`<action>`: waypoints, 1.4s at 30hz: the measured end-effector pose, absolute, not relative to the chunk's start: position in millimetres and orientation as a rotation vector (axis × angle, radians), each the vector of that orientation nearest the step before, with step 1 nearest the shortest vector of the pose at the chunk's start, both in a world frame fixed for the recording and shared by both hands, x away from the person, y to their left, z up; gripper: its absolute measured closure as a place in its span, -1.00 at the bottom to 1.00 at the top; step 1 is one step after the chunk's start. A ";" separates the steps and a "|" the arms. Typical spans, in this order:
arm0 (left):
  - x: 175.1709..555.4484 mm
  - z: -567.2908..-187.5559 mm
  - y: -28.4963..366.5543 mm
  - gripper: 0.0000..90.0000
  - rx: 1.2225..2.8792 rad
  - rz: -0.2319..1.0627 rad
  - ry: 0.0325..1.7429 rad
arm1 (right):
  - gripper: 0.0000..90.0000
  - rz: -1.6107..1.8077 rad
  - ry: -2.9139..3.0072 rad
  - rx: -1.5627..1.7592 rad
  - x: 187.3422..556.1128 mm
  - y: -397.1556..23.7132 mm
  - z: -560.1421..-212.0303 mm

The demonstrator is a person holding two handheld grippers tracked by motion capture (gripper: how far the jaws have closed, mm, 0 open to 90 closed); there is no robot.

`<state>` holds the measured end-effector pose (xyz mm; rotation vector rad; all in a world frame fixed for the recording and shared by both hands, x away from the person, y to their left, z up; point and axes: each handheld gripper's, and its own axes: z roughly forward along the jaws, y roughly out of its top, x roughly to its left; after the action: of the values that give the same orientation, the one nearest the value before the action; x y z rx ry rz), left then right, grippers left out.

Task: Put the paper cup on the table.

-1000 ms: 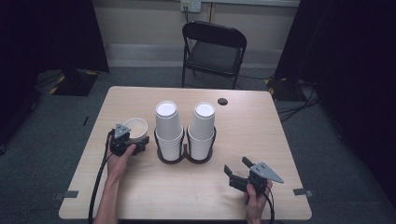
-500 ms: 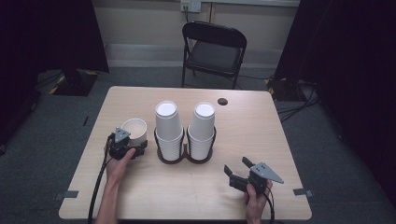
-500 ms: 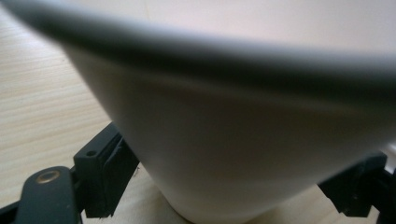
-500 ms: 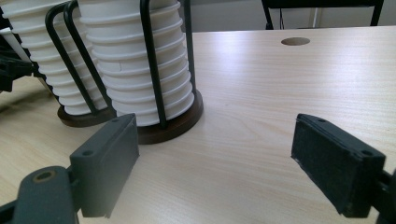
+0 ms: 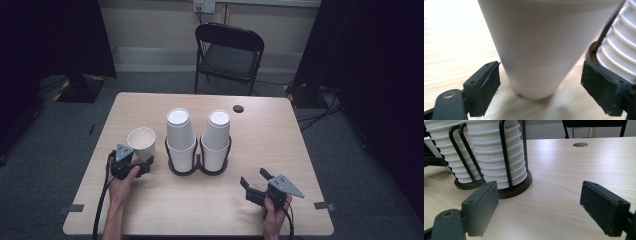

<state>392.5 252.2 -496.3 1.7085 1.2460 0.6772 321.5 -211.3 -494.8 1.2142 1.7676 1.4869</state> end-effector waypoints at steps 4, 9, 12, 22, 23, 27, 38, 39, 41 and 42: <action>381.7 -495.5 250.5 -0.66 1.719 0.686 1.204 | -0.68 1.487 1.768 1.213 321.4 -211.3 -494.8; 368.1 -491.3 249.8 -0.66 1.695 0.690 1.179 | -0.68 1.487 1.770 1.210 321.4 -211.2 -494.8; 359.4 -488.0 247.1 -0.66 1.683 0.712 1.168 | -0.68 1.487 1.771 1.211 321.5 -211.3 -494.8; 326.4 -482.3 231.8 -0.66 1.630 0.717 1.105 | -0.68 1.488 1.771 1.203 320.6 -211.0 -494.7; 322.6 -482.1 229.7 -0.66 1.622 0.716 1.096 | -0.68 1.488 1.771 1.201 320.7 -210.9 -494.8; 310.9 -481.2 222.9 -0.65 1.596 0.735 1.055 | -0.68 1.487 1.770 1.191 320.4 -210.9 -494.8; 292.4 -492.0 194.3 -0.65 1.552 0.751 1.026 | -0.68 1.501 1.763 1.184 318.6 -211.1 -495.0; 292.4 -493.8 190.6 -0.64 1.561 0.741 1.025 | -0.68 1.499 1.763 1.184 318.6 -211.4 -495.0; 291.8 -496.0 184.6 -0.64 1.589 0.760 1.019 | -0.68 1.504 1.760 1.183 318.4 -211.5 -495.1; 290.8 -496.1 182.9 -0.63 1.591 0.783 1.009 | -0.68 1.505 1.758 1.184 318.2 -211.6 -495.1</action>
<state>290.8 182.9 -496.1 1.5905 1.0091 0.7834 318.2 -211.6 -495.1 1.1836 1.7584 1.5052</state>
